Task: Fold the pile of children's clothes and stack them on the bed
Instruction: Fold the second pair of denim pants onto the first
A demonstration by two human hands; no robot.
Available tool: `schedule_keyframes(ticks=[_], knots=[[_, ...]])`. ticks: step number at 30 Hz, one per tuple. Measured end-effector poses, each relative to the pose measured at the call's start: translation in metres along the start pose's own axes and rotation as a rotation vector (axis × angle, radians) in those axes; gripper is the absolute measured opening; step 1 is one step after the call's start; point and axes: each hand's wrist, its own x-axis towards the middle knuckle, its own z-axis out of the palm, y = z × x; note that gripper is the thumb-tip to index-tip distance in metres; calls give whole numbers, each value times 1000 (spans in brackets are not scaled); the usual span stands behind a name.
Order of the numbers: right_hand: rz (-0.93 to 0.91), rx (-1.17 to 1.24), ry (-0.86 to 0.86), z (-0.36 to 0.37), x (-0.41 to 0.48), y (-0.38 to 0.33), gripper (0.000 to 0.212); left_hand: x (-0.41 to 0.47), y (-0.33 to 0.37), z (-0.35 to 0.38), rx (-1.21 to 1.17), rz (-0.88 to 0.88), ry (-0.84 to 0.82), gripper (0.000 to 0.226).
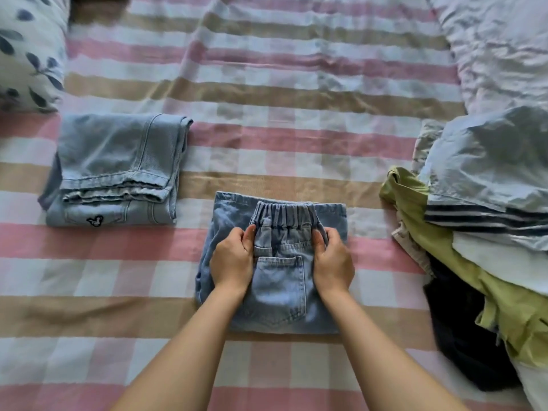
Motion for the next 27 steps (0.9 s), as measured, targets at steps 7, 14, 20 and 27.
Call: schedule_keyframes(ticks=[7, 14, 20, 27], knots=[[8, -46, 237, -17, -19, 1, 46, -15, -7, -31, 60, 57, 231, 50], [209, -47, 9, -15, -30, 3, 63, -26, -14, -27, 29, -242, 17, 62], [134, -19, 30, -24, -36, -17, 47, -29, -6, -34, -46, -175, -13, 47], [-109, 260, 113, -11, -47, -135, 43, 13, -15, -137, -152, 33, 291, 36]])
